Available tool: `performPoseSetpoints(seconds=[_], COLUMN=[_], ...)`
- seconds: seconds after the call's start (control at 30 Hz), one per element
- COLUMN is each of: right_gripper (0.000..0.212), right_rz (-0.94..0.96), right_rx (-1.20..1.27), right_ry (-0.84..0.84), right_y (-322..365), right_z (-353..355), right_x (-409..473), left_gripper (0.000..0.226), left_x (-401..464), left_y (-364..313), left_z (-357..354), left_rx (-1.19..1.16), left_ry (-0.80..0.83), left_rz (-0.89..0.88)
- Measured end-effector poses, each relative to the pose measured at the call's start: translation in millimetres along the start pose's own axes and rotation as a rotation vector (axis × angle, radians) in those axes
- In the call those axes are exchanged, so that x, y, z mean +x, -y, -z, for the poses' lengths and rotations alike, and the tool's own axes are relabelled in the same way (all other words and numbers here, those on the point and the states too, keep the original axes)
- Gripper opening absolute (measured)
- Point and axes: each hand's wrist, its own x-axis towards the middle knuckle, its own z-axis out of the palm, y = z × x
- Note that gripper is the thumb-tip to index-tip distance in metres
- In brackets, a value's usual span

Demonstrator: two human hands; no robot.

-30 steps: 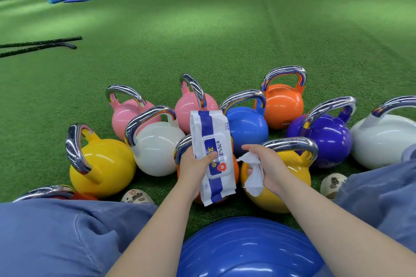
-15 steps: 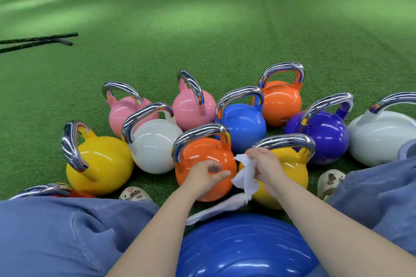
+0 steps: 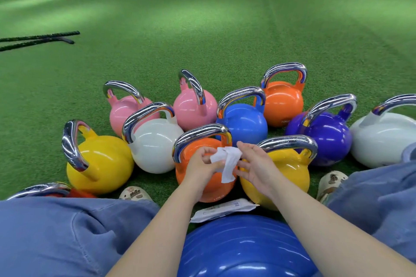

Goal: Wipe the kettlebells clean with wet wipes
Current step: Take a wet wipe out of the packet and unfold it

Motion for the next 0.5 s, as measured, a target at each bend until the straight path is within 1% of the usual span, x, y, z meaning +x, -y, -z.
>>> performPoseSetpoints(seconds=[0.07, 0.13, 0.17, 0.23, 0.3, 0.37, 0.4, 0.43, 0.5], right_gripper=[0.044, 0.055, 0.055, 0.047, 0.036, 0.025, 0.026, 0.030, 0.036], right_rz=[-0.023, -0.035, -0.041, -0.046, -0.018, -0.016, -0.039, -0.080, -0.152], right_rx=[-0.152, -0.268, -0.289, -0.269, -0.288, -0.219, -0.120, -0.007, 0.160], right_ry=[-0.001, -0.015, -0.017, -0.025, -0.095, -0.162, -0.161, -0.127, -0.005], right_y=[-3.0, -7.0, -8.0, -9.0, -8.6, -7.7, -7.2, -5.8, -2.4], right_z=[-6.5, -13.6, -15.5, -16.0, -11.4, -6.9, -5.0, -3.7, -3.3], right_x=[-0.8, -1.7, -1.5, 0.9, 5.2, 9.0, 11.7, 12.1, 9.6], left_gripper=[0.029, 0.027, 0.027, 0.027, 0.026, 0.016, 0.010, 0.008, 0.019], left_x=[-0.5, -1.1, -1.3, -0.2, 2.5, 5.3, 7.0, 7.9, 9.0], left_y=[-2.7, -2.8, -1.7, 1.9, 4.4, 3.3, 3.2, 2.8, 1.9], left_z=[1.4, 1.4, 1.7, 2.4, 4.8, 8.0, 9.7, 10.3, 9.2], left_rx=[0.016, 0.026, 0.032, 0.025, -0.036, -0.105, -0.134, -0.159, -0.207], left_ry=[-0.012, -0.003, -0.002, -0.018, -0.068, -0.105, -0.108, -0.102, -0.095], left_rz=[-0.079, -0.114, -0.118, -0.107, -0.076, -0.035, -0.006, 0.018, 0.064])
